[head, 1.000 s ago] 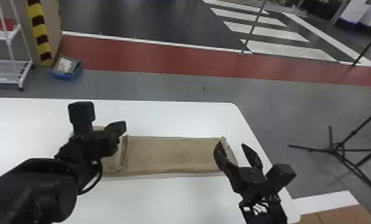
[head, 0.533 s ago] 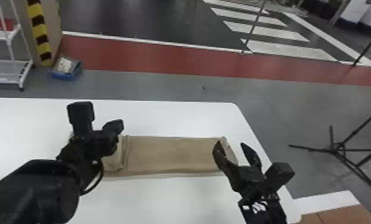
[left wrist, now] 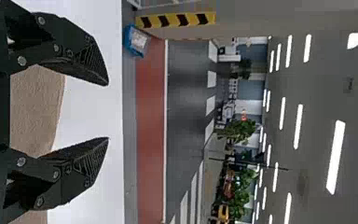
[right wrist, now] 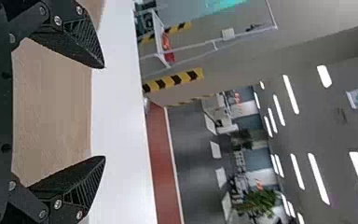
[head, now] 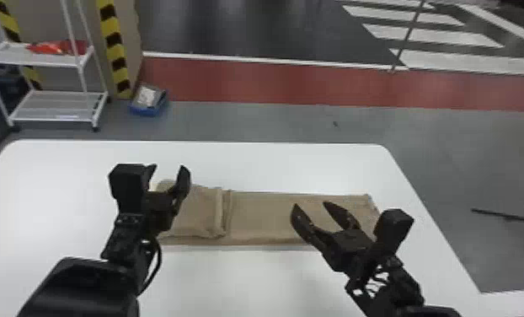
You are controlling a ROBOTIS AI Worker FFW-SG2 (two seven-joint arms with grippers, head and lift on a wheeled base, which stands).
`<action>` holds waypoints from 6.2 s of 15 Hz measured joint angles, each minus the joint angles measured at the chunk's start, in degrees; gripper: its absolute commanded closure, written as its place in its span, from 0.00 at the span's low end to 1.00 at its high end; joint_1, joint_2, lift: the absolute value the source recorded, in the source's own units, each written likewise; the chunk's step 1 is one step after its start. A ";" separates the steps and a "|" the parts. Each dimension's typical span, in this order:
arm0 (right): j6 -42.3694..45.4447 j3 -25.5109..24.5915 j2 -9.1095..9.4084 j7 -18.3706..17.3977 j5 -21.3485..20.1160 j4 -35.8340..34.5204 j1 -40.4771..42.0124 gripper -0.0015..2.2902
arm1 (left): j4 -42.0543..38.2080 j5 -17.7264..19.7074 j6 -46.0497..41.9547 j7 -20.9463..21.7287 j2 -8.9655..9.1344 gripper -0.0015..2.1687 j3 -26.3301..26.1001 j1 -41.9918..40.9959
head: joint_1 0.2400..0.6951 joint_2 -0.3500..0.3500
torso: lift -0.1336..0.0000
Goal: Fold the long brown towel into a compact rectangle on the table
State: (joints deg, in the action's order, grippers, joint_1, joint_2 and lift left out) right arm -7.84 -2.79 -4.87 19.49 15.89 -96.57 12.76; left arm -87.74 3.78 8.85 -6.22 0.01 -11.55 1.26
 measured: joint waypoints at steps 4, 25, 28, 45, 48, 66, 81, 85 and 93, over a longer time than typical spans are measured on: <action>-10.90 8.06 3.10 0.19 -3.73 2.45 -6.48 0.15 | -7.03 -0.86 -1.34 1.47 -0.02 0.03 9.06 -6.27 | 1.00 0.63 | 0.58; -10.07 21.40 4.78 -11.86 -9.47 26.82 -24.94 0.34 | -12.41 -0.88 -3.78 3.95 -3.37 0.03 13.36 -17.04 | 1.00 0.83 | 0.58; -10.71 22.79 4.78 -11.91 -9.64 27.13 -25.50 0.33 | -12.37 -0.65 -4.23 4.34 -3.41 0.03 13.56 -17.24 | 1.00 0.85 | 0.58; -13.17 25.90 4.78 -12.82 -10.48 27.23 -25.40 0.36 | -12.63 -0.54 -5.28 5.07 -3.35 0.03 13.82 -18.05 | 1.00 0.88 | 0.58; -13.06 26.28 4.78 -12.67 -10.15 27.03 -25.27 0.36 | -12.55 -0.30 -5.37 5.08 -3.35 0.03 13.78 -17.99 | 1.00 0.89 | 0.58; -20.18 26.61 4.78 -22.86 -18.86 16.18 -19.15 0.40 | -9.61 -0.44 -5.19 5.78 -3.27 0.03 12.63 -15.77 | 1.00 0.83 | 0.58; -19.75 23.67 4.78 -29.09 -15.70 19.03 -21.58 0.13 | -9.60 -0.51 -4.54 5.70 -3.28 0.03 12.08 -16.85 | 1.00 0.75 | 0.58; -18.53 22.37 4.78 -25.32 -11.55 24.32 -24.54 0.18 | -9.59 -0.76 -4.67 5.71 -3.34 0.03 11.82 -17.39 | 1.00 0.75 | 0.58; -15.35 22.29 4.78 -23.80 -10.54 26.30 -25.67 0.26 | -9.30 -0.80 -5.20 5.78 -3.37 0.03 12.29 -17.69 | 1.00 0.76 | 0.58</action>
State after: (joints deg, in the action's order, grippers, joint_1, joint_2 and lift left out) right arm -23.19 19.50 -0.09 -4.31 5.35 -70.27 -12.92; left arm -97.04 2.99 3.65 -0.44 -3.36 0.75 -16.44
